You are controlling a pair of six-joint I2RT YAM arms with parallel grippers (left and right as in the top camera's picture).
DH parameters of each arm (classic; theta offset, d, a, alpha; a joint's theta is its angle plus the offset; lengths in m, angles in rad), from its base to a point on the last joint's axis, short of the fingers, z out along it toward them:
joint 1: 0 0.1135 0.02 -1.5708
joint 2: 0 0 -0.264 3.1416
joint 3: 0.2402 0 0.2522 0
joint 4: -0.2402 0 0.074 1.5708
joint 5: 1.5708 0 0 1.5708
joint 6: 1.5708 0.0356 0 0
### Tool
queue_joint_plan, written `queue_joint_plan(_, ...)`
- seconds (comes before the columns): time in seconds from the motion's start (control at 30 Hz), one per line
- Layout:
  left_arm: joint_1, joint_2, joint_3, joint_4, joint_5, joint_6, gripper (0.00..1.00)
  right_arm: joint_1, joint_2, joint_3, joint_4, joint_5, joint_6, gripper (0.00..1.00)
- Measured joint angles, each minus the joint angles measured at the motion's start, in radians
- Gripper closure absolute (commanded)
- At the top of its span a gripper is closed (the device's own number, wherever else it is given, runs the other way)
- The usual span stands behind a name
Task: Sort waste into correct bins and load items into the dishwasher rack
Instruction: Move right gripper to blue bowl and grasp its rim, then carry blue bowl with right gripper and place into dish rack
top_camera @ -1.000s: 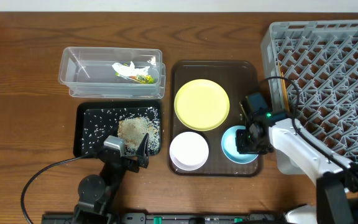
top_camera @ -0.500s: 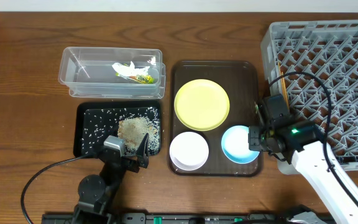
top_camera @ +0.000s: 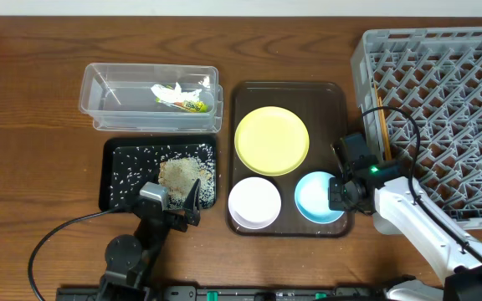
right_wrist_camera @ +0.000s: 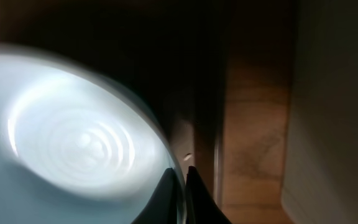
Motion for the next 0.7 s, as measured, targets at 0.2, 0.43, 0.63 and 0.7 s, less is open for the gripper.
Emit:
queue_joint_plan(0.2,0.000,0.000,0.000,0.000,0.000,0.000,0.07,-0.001,-0.040,0.024,-0.059,-0.022,0.000,0.99)
queue_joint_plan(0.43,0.000,0.000,0.000,0.000,0.000,0.000,0.07,-0.024,-0.225,0.242,-0.168,0.162,0.001,1.00)
queue_joint_plan(0.63,0.000,0.000,0.000,0.000,0.000,0.000,0.07,-0.038,-0.391,0.385,-0.130,0.530,0.000,0.99)
queue_joint_plan(0.7,0.000,0.000,0.000,0.000,0.000,0.000,0.07,-0.041,-0.413,0.388,-0.130,0.655,0.001,0.99)
